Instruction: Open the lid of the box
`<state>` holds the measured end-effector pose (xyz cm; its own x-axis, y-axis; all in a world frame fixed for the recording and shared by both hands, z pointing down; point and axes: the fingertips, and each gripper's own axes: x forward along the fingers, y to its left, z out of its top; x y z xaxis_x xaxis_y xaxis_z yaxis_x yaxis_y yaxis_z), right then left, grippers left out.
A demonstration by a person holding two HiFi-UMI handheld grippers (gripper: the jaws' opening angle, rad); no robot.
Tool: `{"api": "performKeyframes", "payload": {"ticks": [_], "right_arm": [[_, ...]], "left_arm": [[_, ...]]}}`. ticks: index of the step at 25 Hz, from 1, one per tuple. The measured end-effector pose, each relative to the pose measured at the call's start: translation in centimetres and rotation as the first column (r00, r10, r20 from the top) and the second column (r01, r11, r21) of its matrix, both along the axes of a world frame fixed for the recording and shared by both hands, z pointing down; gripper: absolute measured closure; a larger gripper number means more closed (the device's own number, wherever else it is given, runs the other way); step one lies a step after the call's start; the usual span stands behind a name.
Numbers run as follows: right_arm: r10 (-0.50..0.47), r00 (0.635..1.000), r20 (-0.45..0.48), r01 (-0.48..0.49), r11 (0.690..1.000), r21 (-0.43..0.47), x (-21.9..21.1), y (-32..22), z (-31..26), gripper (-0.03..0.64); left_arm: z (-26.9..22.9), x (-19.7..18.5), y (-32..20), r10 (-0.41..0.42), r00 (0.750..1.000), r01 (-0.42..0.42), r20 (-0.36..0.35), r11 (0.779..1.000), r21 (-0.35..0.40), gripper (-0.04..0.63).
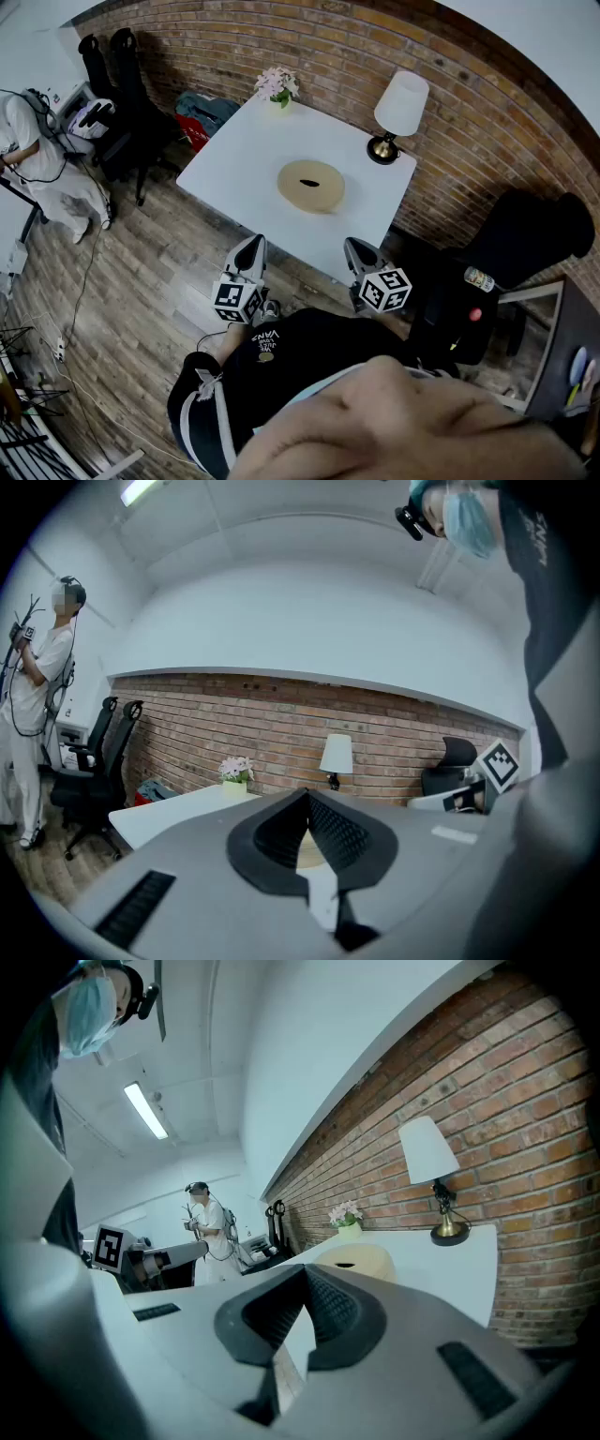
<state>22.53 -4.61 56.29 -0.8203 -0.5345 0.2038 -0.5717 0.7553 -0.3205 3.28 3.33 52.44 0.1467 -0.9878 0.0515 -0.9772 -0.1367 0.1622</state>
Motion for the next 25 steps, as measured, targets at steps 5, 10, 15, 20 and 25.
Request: {"api": "performKeyframes", "payload": {"ticks": [5,10,15,20,25], "right_arm": [[-0.009,1.000,0.023,0.009,1.000,0.014,-0.1,-0.2,-0.2,0.613],[0.002,1.000,0.020,-0.002,1.000,0.014,-0.4,-0.9,-0.1,0.612],[0.041,0.998,0.036,-0.041,0.999,0.001,-2.1,-1.0,0.0,0.612],[0.090,0.995,0.046,-0.090,0.996,-0.009,-4.9,-1.6,0.0,0.612],[0.139,0.989,0.045,-0.139,0.990,-0.009,-7.5,-2.3,0.0,0.612]], "left_arm": [[0.4,0.6,0.0,-0.014,1.000,0.014,-0.013,1.000,-0.011,0.584],[1.1,0.5,-0.2,0.000,0.999,0.000,-0.033,1.000,-0.006,0.584],[1.7,-1.1,-1.0,0.045,0.998,-0.046,-0.041,0.999,-0.017,0.584],[1.8,-4.2,-2.6,0.100,0.995,-0.100,-0.024,0.995,-0.020,0.584],[2.2,-7.4,-4.5,0.141,0.989,-0.142,-0.043,0.990,-0.026,0.584]]}}
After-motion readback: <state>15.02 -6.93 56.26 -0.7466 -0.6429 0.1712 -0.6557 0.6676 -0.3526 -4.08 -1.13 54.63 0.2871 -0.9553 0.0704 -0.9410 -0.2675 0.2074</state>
